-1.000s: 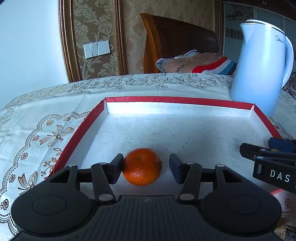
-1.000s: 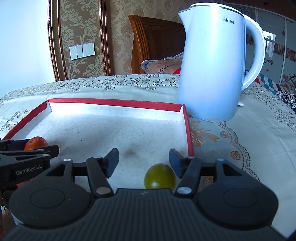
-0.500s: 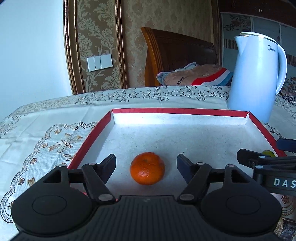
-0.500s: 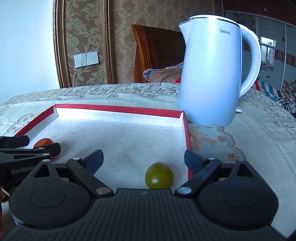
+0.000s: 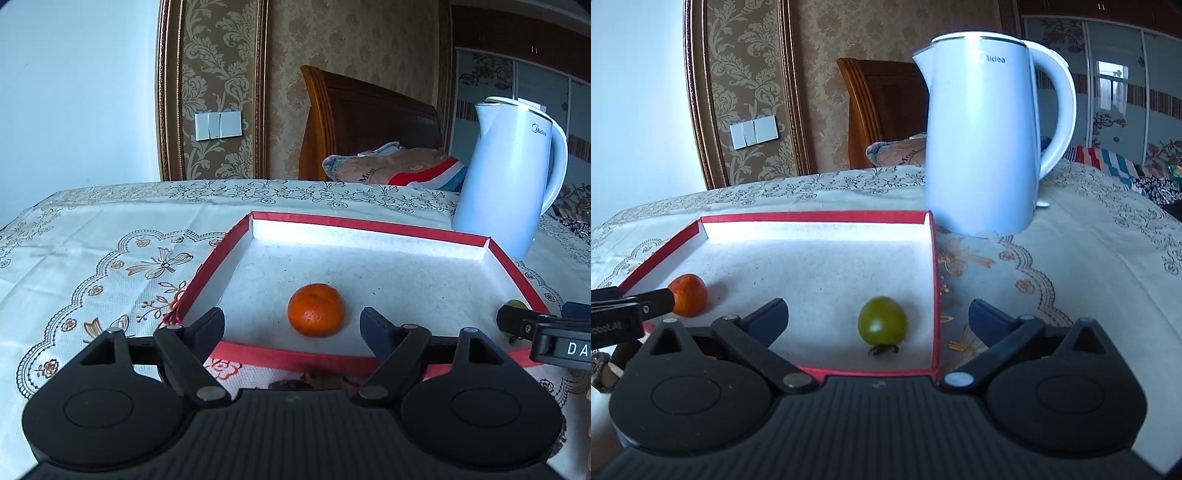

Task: Organize fruits
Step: 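Open both tools to release mandarin and tomato in tray, then withdraw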

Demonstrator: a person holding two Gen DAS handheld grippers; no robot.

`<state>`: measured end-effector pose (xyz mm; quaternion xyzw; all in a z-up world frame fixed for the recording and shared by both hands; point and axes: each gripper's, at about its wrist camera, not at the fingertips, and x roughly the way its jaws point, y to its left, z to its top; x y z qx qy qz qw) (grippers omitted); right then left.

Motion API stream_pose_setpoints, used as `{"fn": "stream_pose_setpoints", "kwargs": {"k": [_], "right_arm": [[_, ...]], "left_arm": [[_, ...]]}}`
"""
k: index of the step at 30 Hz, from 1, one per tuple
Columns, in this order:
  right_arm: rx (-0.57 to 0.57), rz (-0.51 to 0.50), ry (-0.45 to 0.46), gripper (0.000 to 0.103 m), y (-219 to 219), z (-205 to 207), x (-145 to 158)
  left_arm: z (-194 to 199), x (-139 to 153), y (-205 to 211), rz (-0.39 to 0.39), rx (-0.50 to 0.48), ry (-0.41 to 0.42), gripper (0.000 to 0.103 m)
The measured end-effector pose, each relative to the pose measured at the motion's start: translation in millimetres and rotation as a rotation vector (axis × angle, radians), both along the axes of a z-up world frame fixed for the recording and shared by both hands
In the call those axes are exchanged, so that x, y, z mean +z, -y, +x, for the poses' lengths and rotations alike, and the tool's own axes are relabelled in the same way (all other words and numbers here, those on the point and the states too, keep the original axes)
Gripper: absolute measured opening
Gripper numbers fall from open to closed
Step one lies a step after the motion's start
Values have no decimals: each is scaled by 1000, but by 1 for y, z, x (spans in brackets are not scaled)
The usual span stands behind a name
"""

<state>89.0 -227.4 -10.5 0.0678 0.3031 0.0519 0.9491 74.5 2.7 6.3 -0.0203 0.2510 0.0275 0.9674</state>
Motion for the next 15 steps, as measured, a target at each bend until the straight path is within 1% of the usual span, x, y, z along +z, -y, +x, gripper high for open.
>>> {"fn": "stream_pose_setpoints", "kwargs": {"k": [4, 9, 15], "right_arm": [[0, 8, 1, 103, 2, -6, -1], [1, 7, -7, 103, 2, -8, -2], [-6, 3, -12, 103, 2, -9, -2]], "left_arm": [[-9, 1, -6, -16, 14, 8, 81], [-10, 0, -18, -62, 36, -10, 81], [-9, -3, -21, -56, 48, -29, 81]]}}
